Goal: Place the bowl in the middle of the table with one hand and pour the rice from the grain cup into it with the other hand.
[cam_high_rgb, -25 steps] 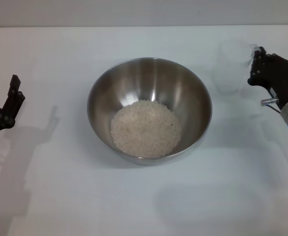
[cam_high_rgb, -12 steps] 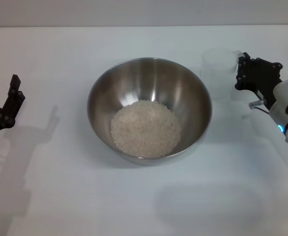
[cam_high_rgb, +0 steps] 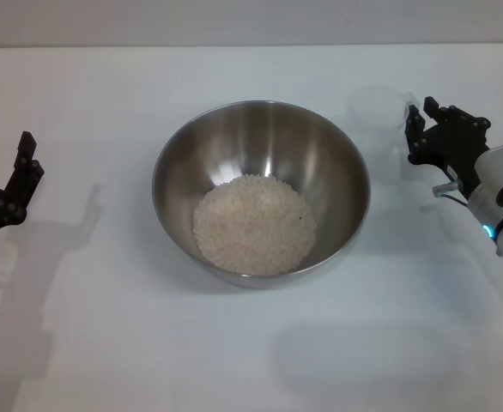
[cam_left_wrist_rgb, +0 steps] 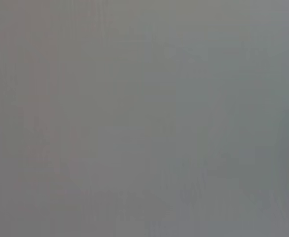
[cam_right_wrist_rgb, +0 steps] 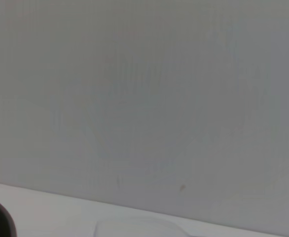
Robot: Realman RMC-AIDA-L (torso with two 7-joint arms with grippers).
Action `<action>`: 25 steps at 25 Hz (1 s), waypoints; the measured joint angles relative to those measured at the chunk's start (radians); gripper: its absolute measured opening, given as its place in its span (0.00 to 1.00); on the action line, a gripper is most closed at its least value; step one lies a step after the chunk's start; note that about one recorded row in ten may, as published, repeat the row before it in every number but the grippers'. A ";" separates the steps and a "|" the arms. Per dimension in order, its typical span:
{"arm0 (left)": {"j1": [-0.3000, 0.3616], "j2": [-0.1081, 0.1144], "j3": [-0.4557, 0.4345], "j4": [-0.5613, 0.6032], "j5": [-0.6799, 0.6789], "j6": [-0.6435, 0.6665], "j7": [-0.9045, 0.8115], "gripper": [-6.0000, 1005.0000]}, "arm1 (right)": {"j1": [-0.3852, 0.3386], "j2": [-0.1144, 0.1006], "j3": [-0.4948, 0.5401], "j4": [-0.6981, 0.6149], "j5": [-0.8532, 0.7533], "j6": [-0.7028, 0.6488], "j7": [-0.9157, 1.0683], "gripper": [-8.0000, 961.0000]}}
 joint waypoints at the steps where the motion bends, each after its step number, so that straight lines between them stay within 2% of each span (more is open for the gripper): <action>1: 0.000 0.000 0.000 0.000 0.000 0.000 0.000 0.81 | -0.003 0.000 0.000 0.001 0.000 -0.002 0.000 0.15; 5: 0.000 0.000 0.000 0.000 0.000 0.001 0.000 0.81 | -0.021 0.001 -0.027 0.016 0.000 -0.009 0.000 0.35; 15: 0.002 0.000 0.000 0.000 0.000 0.001 0.000 0.81 | -0.119 -0.002 -0.055 0.059 0.000 -0.119 0.000 0.45; 20: 0.001 0.000 0.000 0.000 0.000 0.001 0.000 0.81 | -0.199 -0.003 -0.064 0.070 0.003 -0.249 0.000 0.46; 21: 0.000 0.000 0.000 0.001 0.000 0.001 0.000 0.81 | -0.234 -0.003 -0.049 0.070 0.008 -0.308 0.001 0.46; 22: 0.000 0.000 0.000 0.001 0.000 0.001 0.000 0.81 | -0.234 -0.003 -0.049 0.070 0.008 -0.308 0.001 0.46; 25: -0.001 0.001 -0.004 0.012 0.000 0.001 0.000 0.81 | -0.295 -0.002 0.007 0.074 0.012 -0.423 0.021 0.46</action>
